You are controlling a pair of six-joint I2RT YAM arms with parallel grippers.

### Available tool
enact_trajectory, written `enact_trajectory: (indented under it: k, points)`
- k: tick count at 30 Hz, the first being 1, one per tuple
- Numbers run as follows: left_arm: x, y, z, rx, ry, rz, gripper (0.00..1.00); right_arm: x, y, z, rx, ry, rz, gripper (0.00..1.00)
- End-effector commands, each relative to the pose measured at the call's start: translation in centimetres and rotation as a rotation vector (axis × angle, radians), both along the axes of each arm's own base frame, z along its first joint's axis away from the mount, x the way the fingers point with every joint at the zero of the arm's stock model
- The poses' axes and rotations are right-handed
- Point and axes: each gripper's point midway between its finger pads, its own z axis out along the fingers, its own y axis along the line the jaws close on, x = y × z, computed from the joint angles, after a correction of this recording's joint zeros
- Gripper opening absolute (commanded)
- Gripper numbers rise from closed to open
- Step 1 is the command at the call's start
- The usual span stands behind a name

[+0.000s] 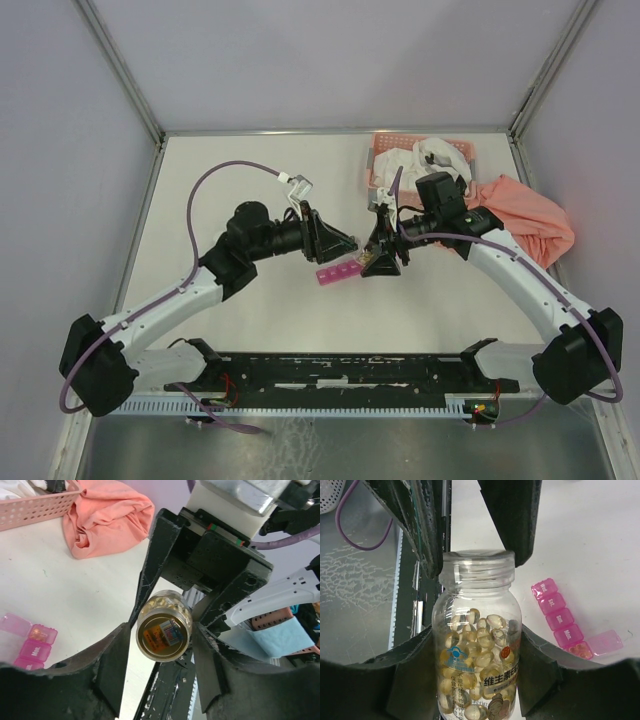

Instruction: Sort the pills into containers

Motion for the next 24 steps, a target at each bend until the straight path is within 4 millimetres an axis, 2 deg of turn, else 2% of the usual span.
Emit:
enact_trajectory:
  k: [1,4,6,10,13,17,21,24]
  points:
    - [0.8,0.9,1.7,-0.030,-0.036,0.078,0.65,0.6,0.9,3.5,0.085,-0.116,0.044,0.07]
    - [1.0,1.8,2.5,-0.046,-0.048,0.137,0.78,0.7,0.7,3.4,0.077,-0.136,0.041,0.07]
    - [1.3,2.5,2.7,-0.041,-0.059,0.179,0.83,0.7,0.7,3.5,0.076,-0.143,0.040,0.07]
    - [1.0,3.5,2.2,-0.011,-0.068,0.208,0.86,0.5,0.7,3.6,0.079,-0.153,0.045,0.07]
    - [0.0,4.1,2.4,-0.026,-0.098,0.193,0.86,0.6,0.5,3.6,0.072,-0.169,0.040,0.07]
    - [-1.7,5.7,4.6,-0.139,-0.152,0.205,0.88,1.0,-0.2,3.1,0.034,-0.260,0.041,0.07]
    - [-2.2,7.3,5.1,-0.286,-0.118,0.273,1.00,2.5,-1.1,2.3,-0.024,-0.402,-0.008,0.08]
    - [-1.8,7.2,4.9,-0.360,-0.042,0.290,0.99,3.1,-1.4,1.9,-0.031,-0.474,-0.028,0.08]
